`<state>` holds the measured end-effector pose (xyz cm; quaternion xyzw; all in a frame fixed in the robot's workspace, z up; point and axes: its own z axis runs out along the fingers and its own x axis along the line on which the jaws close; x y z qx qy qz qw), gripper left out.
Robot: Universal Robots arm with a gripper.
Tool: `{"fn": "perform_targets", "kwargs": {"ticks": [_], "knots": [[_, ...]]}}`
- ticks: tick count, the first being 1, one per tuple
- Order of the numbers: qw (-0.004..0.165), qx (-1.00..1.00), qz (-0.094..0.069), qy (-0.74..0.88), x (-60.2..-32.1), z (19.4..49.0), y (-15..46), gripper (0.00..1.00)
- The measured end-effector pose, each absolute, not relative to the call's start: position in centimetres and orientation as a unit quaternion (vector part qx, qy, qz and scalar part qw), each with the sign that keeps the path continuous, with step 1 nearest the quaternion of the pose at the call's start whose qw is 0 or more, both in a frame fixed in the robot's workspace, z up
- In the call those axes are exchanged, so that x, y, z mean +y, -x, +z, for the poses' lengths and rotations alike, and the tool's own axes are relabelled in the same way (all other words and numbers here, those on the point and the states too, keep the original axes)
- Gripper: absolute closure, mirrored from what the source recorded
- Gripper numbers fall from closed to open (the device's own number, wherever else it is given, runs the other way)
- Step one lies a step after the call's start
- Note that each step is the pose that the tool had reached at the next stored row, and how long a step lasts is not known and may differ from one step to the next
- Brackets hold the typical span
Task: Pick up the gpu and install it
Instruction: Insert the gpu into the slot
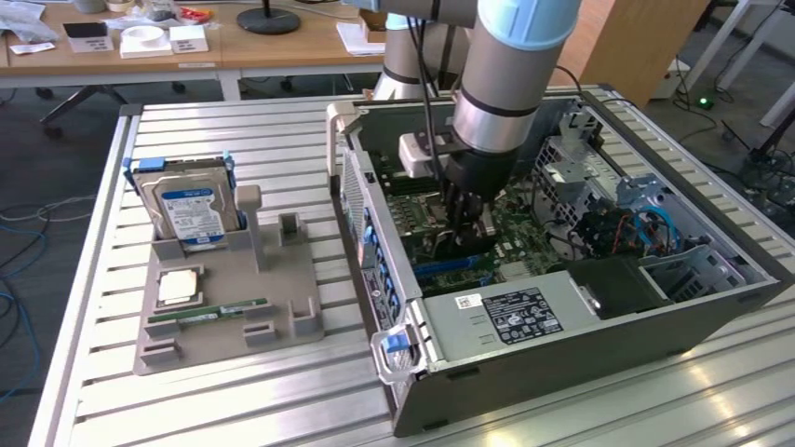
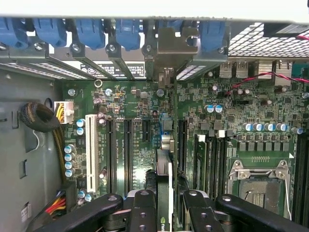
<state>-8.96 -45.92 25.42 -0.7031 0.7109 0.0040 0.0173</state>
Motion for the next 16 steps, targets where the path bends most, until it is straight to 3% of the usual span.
{"fn": "perform_targets", "kwargs": {"ticks": [16], "knots": [[0.018, 0.711, 0.004, 0.703, -45.9, 25.01, 9.12, 0.74]]}}
